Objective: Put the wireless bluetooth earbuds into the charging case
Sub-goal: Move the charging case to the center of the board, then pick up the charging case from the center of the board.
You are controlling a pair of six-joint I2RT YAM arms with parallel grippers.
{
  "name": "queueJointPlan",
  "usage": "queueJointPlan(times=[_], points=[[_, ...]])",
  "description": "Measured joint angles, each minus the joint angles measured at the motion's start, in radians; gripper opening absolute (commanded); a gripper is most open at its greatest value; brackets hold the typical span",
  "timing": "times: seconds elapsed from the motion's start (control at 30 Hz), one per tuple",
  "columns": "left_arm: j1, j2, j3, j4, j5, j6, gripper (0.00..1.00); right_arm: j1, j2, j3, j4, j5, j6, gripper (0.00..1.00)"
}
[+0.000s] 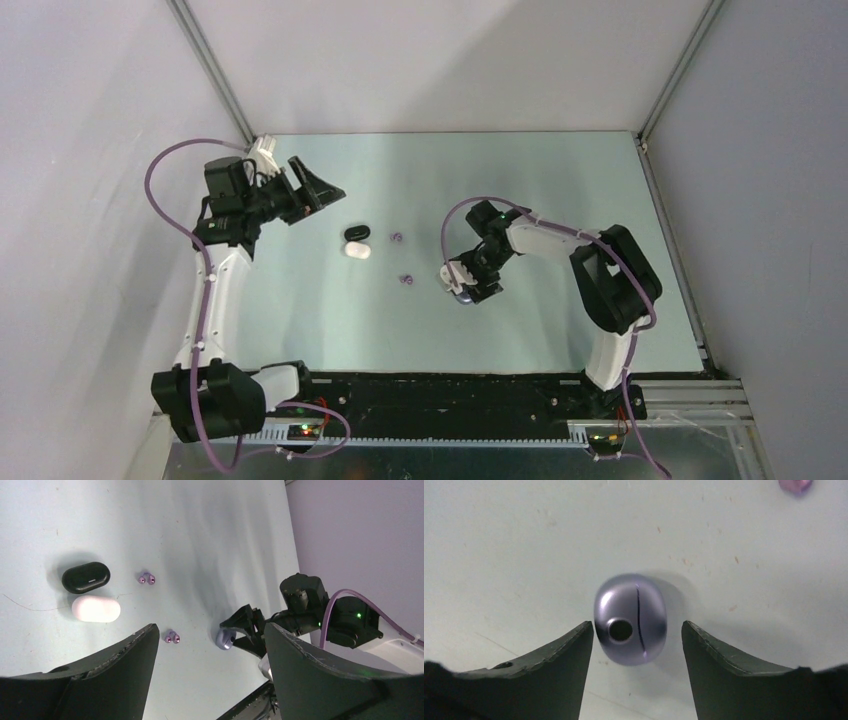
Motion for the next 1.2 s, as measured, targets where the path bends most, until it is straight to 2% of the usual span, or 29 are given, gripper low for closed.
queueJointPlan(times=[0.2,0.4,0.53,0.7,0.77,0.83,0.9,1.07,1.2], points=[[0.0,-0.001,-0.007,0.013,-0.027,0.001,0.81,0.055,0.068,0.076,-0.074,-0.015,0.035,0.61],[0.0,-0.002,-0.036,0.02,-0.044,0.0,0.79,0.054,0.077,0.089,-0.11,-0.01,0.093,0.68],[0.0,-0.001,-0.036,0.031,-0.046,-0.001,0.76,0.054,0.077,0.089,-0.101,0.003,0.187,0.75],[0.0,0.001,-0.025,0.044,-0.077,-0.013,0.72,0.054,0.077,0.089,-0.043,0.045,0.322,0.68],[0.0,0.0,0.005,0.062,-0.104,-0.037,0.75,0.053,0.077,0.089,-0.031,0.063,0.361,0.66],[0.0,-0.001,0.045,0.081,-0.136,-0.061,0.96,0.052,0.077,0.089,-0.022,0.087,0.403,0.64],[0.0,-0.003,0.102,0.133,-0.178,-0.091,0.99,0.05,0.076,0.089,-0.018,0.096,0.419,0.63],[0.001,-0.023,0.256,0.433,-0.33,-0.268,1.0,0.033,0.072,0.089,-0.024,0.118,0.436,0.57],[0.004,0.009,0.412,0.612,-0.387,-0.401,1.0,0.019,0.066,0.089,-0.053,0.131,0.436,0.56]])
